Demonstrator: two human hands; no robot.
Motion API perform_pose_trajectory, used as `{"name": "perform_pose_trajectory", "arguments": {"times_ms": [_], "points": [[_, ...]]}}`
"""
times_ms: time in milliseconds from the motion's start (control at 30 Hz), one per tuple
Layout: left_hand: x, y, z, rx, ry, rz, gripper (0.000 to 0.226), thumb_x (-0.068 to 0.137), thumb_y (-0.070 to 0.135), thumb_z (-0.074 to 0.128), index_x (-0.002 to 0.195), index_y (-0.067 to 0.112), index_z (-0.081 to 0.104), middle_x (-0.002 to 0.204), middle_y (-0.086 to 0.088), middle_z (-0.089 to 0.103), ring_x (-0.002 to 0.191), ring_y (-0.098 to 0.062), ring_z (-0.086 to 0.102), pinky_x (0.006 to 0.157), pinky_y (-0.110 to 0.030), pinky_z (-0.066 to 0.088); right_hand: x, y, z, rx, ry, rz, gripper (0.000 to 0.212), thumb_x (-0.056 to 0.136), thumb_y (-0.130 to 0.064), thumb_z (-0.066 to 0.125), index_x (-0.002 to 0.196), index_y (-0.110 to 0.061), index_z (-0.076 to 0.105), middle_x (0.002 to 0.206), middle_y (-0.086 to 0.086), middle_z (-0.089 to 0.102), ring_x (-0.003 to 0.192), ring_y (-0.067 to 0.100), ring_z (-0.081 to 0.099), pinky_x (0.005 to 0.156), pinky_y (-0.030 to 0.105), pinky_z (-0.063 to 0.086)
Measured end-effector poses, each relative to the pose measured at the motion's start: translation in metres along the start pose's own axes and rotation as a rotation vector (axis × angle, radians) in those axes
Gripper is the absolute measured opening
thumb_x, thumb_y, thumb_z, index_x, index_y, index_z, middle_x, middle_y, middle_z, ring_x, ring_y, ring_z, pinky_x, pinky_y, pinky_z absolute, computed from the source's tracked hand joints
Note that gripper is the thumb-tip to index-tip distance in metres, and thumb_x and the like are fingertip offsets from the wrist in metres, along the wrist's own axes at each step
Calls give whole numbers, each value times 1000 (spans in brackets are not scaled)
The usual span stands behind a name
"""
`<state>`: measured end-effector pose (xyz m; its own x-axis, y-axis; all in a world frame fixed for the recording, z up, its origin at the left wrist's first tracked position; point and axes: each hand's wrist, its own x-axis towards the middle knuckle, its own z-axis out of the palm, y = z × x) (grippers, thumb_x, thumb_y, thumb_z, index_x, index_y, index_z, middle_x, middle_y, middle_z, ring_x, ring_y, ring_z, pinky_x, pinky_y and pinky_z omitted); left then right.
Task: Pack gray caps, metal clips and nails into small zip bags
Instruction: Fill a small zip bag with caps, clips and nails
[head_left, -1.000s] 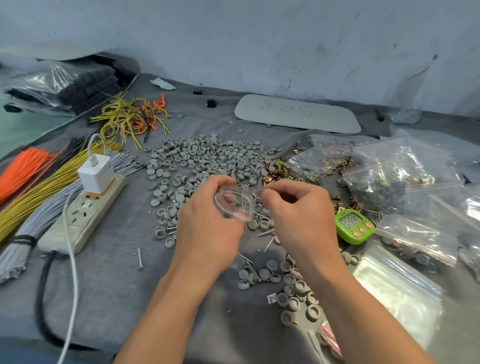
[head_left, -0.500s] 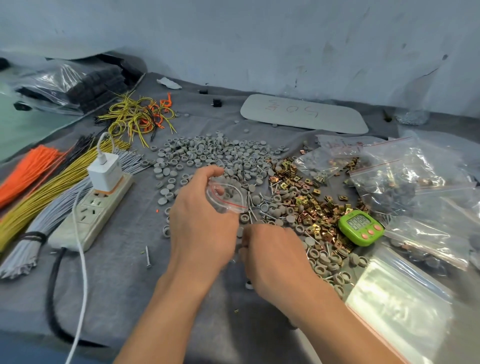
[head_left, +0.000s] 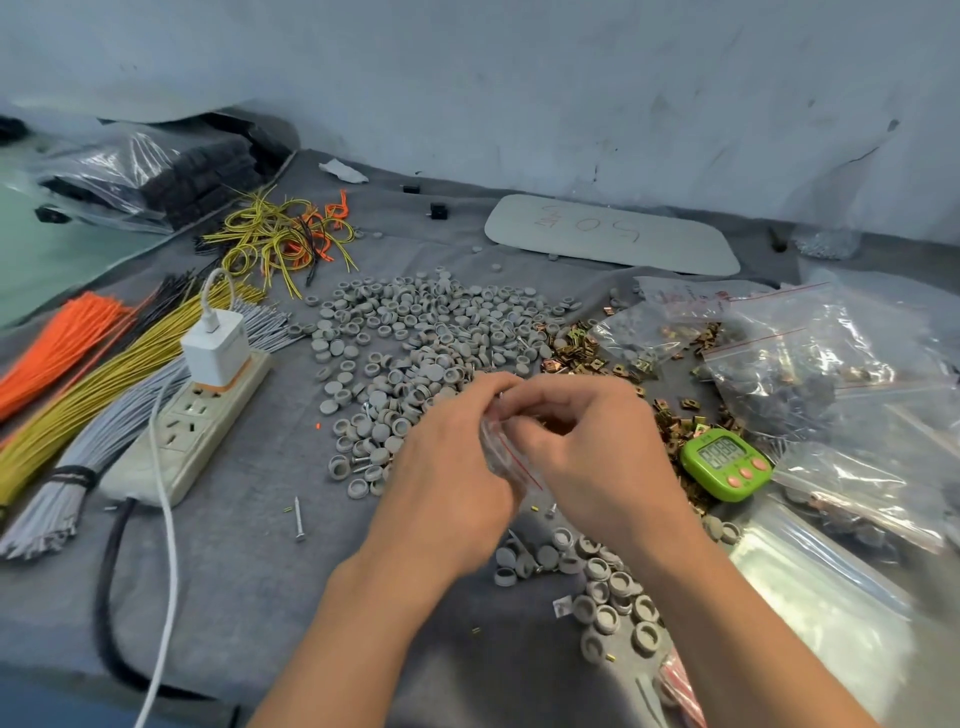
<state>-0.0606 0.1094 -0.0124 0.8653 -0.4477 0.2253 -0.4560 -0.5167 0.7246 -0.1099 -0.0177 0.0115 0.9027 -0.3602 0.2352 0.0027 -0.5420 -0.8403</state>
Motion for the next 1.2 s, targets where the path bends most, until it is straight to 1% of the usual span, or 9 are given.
{"name": "perform_pose_trajectory", "arguments": {"times_ms": [133,233,333,433,533,667,833,1000,1200], "points": [[2,-5,1,-37,-5,0,65,75,12,71,124,52,53,98,26,70,91,8,61,68,-7,45,-3,-1,1,-72,-69,-62,23,79,-9,75,83,-31,81,78,-24,75,67,-9,66,63,6,45],[7,-9,0,-70,65,-58,70,74,14,82,126,51,53,92,24,69,91,16,57,69,-2,41,-1,1,-7,66,56,-20,23,81,-8,75,79,-30,81,74,-19,75,68,-3,70,60,10,48],[10,-11,-5,-132,197,-122,70,73,15,85,124,51,54,90,23,68,87,13,60,70,-6,43,1,10,-12,-78,111,87,24,86,-12,73,75,-32,79,69,-19,74,62,0,68,53,10,45],[12,-11,-9,-149,321,-179,71,74,18,85,129,50,52,91,23,66,85,17,57,69,-6,40,-4,15,-1,-360,-119,144,16,91,-18,69,89,-31,78,86,-14,77,67,0,69,61,10,52],[12,-11,-12,-161,387,-185,69,76,21,84,132,46,52,90,23,62,81,31,47,68,4,34,-12,17,17,-546,-351,137,21,87,-23,65,105,-30,74,101,-4,76,92,19,71,86,34,60],[11,-10,-13,-149,381,-182,71,76,21,85,134,44,52,90,22,62,81,31,46,70,6,32,-17,17,29,-662,-399,17,18,82,-16,59,97,-21,67,93,4,71,88,32,67,75,39,58],[10,-11,-13,-113,369,-188,72,77,23,84,134,48,48,91,25,62,80,19,51,69,3,34,-17,14,23,-755,-423,6,7,82,-16,60,86,-19,64,83,4,66,82,33,65,64,33,48],[10,-14,-13,-107,353,-181,74,75,16,81,133,48,48,90,26,63,83,28,49,70,4,33,-14,10,8,-683,-561,117,21,81,-10,60,88,-28,67,94,4,72,90,28,68,79,39,61],[10,-13,-12,-105,335,-175,74,75,17,81,135,47,50,91,24,62,82,30,47,69,4,33,-17,9,10,-711,-572,105,21,83,-9,59,93,-22,71,92,5,72,88,29,68,76,39,61]]}}
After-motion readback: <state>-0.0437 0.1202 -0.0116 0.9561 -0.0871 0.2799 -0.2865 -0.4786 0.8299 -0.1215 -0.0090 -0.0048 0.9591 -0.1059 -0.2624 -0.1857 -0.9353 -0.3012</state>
